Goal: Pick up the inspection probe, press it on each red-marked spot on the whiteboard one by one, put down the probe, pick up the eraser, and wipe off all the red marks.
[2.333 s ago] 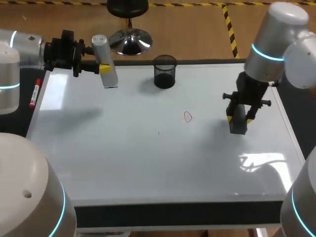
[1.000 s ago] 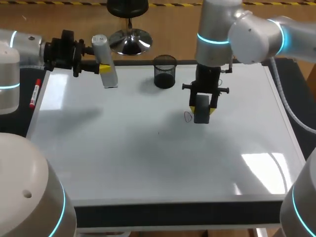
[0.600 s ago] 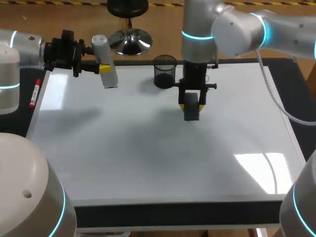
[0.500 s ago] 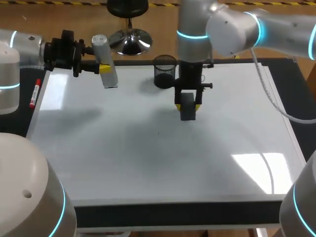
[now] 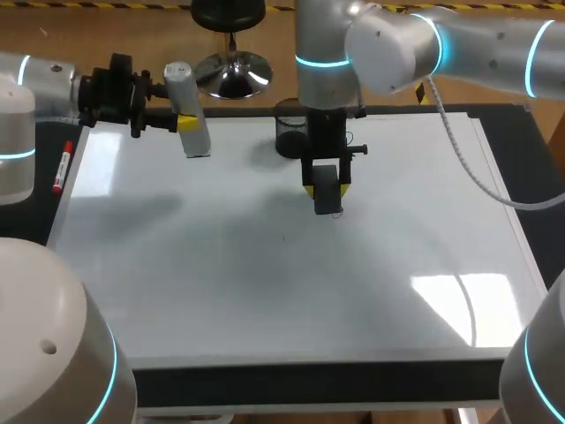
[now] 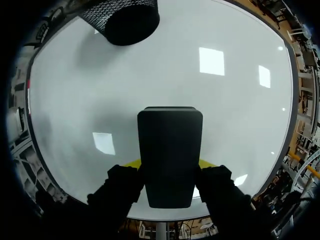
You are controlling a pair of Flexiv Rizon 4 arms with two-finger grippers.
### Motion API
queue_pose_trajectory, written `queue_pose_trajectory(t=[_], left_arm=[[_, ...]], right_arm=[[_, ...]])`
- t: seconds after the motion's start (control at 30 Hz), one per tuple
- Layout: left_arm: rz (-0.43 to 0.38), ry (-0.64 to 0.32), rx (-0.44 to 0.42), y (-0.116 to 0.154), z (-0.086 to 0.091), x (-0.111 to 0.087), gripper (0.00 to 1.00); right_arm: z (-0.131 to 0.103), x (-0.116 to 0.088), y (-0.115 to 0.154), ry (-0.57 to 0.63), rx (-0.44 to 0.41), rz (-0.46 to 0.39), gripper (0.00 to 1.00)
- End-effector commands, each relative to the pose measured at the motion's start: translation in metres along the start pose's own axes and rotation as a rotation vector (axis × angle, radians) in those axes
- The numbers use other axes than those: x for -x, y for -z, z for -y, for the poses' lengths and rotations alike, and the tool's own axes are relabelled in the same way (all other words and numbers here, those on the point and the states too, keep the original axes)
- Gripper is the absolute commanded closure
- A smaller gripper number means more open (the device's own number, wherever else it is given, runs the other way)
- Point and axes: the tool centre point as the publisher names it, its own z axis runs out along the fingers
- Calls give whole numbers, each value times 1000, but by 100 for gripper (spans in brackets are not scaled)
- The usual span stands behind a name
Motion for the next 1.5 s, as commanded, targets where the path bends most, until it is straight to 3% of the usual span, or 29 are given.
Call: queue_pose_trajectory(t=[0.03, 0.23, 0.47, 1.03, 1.5], left_arm=[[-4, -1, -1, 1, 0, 1, 100], [-4, -1, -1, 1, 0, 1, 100], [-4, -1, -1, 1, 0, 1, 100], [-4, -1, -1, 1, 0, 1, 100], [-4, -1, -1, 1, 0, 1, 100]], right_arm=[[0, 1, 2, 1, 1, 1, 100], [0, 1, 2, 1, 1, 1, 100], [-10, -13, -7, -12, 15, 43, 100], [-3, -60, -25, 11, 115, 115, 100], [-15, -21, -49, 18, 148, 36, 100]])
